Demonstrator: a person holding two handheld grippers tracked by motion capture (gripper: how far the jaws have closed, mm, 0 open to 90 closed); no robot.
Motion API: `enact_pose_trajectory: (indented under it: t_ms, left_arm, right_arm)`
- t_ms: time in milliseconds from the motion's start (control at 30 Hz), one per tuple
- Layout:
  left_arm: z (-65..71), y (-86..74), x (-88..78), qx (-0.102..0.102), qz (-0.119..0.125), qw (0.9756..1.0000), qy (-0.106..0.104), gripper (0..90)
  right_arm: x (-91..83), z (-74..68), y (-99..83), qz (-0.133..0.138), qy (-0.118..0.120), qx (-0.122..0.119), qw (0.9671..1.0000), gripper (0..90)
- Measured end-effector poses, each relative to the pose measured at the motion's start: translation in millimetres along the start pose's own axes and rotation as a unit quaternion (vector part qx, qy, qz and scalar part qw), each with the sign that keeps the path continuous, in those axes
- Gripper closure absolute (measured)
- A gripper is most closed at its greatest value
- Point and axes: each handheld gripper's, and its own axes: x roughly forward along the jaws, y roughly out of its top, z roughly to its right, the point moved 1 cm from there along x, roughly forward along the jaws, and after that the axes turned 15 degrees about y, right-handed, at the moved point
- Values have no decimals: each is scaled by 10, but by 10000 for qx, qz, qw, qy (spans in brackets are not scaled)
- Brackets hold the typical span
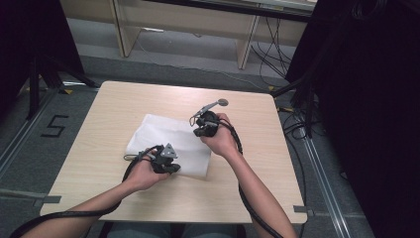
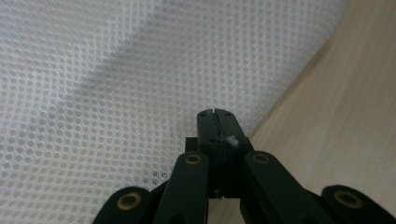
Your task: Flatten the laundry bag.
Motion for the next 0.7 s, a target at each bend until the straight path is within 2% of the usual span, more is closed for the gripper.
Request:
enact_pose_trajectory:
  t_ms: [67,100,133,200,233,267,333,400,433,467,533,567,633,700]
  left_arm:
    - [-12,9,3,80,-46,10000,2,897]
    - [-25,18,6,159,-61,9999,13,897]
    - [-29,27,40,28,-86,10000,24,898]
    - [-44,33,49,40,-118,9999,-18,898]
    - [-48,34,75,-99,-71,9999,-1,898]
    - [-60,41,89,-160,-55,9999,8,898]
    - [-81,53,113,-214,-36,9998,52,897]
    - [-95,63,135,-275,33,9995,120,895]
    - [-108,67,142,-317,89,9994,123,890]
    - [-122,72,126,-308,179,9993,138,873]
    - [-132,73,65,-245,186,9994,178,879]
    - [-130,66,30,-238,172,9995,127,893]
    - [-115,39,-60,-101,35,9999,73,896]
    - [-102,19,-84,-50,4,10000,20,897]
  right_arm:
    - [-19,-55,12,-5,26,36,10000,900]
    - [-29,-71,21,39,-40,-109,9999,900]
    - [-48,-105,36,68,-6,-120,9999,900]
    - [-70,-132,47,33,17,-162,9999,900]
    - [-95,-186,71,78,80,-218,9997,900]
    - [-112,-194,80,75,18,-375,9993,900]
    - [-127,-227,90,93,45,-342,9994,900]
    - [-144,-261,97,155,54,-445,9989,900]
    - [-149,-294,93,176,50,-376,9991,900]
    - [-161,-350,79,196,27,-420,9989,900]
    - [-166,-399,55,231,21,-510,9984,900]
    - [-177,-418,46,247,42,-517,9984,900]
    - [-199,-434,29,262,4,-560,9981,900]
    - [-215,-427,20,341,-26,-548,9979,900]
